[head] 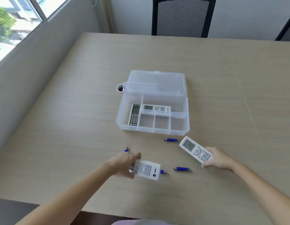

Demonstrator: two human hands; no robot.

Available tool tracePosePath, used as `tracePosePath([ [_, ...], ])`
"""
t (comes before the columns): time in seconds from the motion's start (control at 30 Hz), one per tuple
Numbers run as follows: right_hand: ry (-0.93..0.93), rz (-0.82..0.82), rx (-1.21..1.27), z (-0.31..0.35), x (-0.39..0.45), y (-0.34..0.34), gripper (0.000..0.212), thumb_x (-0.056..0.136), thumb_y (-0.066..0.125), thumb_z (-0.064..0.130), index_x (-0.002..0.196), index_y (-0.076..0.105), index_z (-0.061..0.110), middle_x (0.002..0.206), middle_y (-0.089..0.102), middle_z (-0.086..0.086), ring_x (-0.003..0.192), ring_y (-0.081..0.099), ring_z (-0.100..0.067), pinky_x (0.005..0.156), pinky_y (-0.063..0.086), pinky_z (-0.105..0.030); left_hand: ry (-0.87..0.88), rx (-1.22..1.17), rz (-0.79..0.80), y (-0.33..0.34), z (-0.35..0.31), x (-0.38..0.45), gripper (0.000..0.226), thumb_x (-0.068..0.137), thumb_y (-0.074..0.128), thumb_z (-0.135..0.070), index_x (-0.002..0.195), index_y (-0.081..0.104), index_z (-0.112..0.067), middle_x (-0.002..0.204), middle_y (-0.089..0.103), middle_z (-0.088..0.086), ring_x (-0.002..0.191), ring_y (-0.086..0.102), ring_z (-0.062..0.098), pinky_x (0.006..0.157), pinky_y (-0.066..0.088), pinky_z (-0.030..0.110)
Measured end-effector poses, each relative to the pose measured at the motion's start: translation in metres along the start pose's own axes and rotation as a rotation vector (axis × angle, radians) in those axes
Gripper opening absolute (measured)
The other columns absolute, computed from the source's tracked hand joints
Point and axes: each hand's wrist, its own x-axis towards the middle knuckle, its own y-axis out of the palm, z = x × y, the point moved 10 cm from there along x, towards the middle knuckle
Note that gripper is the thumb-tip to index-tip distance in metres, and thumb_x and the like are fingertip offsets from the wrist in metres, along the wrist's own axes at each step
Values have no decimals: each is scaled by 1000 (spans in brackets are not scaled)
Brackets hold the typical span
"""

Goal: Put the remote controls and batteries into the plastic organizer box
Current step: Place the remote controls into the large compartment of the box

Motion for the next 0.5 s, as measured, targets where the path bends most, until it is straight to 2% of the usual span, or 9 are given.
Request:
tracePosePath([
  [0.07,-9,134,241,12,-13,-13,35,61,77,9,91,61,14,69,62,2,58,57,-12,51,43,-21,-39,-71,-180,-54,12,6,58,64,65,-29,117,41,-21,100,67,2,83,61,28,64,47,32],
  [0.13,-72,229,437,32,-22,-32,41,63,75,7,100,61,13,73,60,-2,62,58,-16,53,47,-25,-58,-140,-355,-109,24,19,63,67,67,-29,124,40,-24,108,67,2,82,59,27,67,50,34],
  [0.23,-157,181,640,54,-14,-71,54,63,78,13,113,60,24,79,63,-2,64,57,-21,53,48,-27,-81,-258,-475,-164,36,63,56,81,65,-36,130,42,-22,112,63,5,82,51,20,68,39,28],
  [0.33,-190,92,787,73,7,-99,65,58,86,34,118,60,28,79,64,1,60,57,-20,49,47,-26,-121,-310,-422,-185,45,124,39,96,43,-35,132,44,-19,121,61,14,97,59,29,77,44,32],
  [0.4,-187,43,872,83,22,-110,63,67,79,44,123,57,24,80,62,1,58,59,-19,46,48,-25,-149,-235,-353,-186,48,159,37,99,33,-31,134,43,-21,128,58,15,111,57,33,88,45,38],
  [0.5,-171,29,977,89,47,-118,37,90,54,31,125,56,20,82,62,-1,61,58,-16,47,47,-24,-168,-107,-273,-182,53,196,38,101,26,-35,134,43,-29,126,58,10,119,51,30,95,37,43],
])
